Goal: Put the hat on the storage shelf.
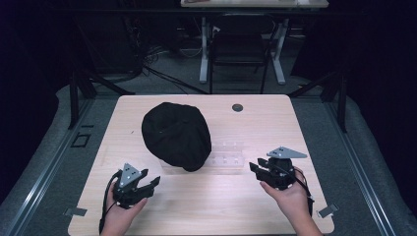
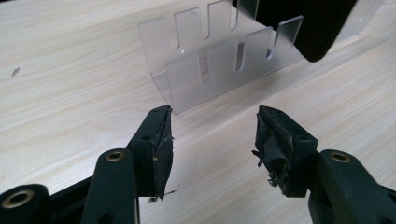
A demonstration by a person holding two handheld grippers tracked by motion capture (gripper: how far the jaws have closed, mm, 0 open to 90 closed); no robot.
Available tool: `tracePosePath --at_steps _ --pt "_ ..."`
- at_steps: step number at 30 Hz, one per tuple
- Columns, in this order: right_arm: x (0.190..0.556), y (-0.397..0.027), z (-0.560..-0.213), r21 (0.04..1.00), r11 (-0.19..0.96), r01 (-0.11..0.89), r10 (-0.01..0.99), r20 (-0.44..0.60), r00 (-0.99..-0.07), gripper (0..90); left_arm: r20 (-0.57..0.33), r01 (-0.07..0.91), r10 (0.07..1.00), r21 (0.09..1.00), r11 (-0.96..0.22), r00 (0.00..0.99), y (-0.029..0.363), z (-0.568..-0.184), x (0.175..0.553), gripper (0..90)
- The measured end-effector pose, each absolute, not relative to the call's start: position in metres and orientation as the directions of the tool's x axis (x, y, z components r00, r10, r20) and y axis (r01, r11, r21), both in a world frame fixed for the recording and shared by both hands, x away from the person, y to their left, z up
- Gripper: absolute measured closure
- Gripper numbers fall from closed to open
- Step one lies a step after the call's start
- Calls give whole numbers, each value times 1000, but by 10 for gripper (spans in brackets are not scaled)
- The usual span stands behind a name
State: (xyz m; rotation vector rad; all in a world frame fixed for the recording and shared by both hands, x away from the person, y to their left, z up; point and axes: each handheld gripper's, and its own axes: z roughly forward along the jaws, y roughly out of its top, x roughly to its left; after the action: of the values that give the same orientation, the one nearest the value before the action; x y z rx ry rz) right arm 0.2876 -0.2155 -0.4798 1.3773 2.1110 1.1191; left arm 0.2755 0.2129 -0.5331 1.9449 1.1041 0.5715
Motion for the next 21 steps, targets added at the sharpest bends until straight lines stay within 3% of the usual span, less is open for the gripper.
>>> tracePosePath --at_steps 12,21 --pt "278 -225 -524 811 164 562 910 96 -403 598 -24 502 863 822 -271 505 215 -541 278 463" --pt "278 -224 -536 809 181 560 909 79 -409 594 -25 504 858 817 -278 514 215 -542 278 468"
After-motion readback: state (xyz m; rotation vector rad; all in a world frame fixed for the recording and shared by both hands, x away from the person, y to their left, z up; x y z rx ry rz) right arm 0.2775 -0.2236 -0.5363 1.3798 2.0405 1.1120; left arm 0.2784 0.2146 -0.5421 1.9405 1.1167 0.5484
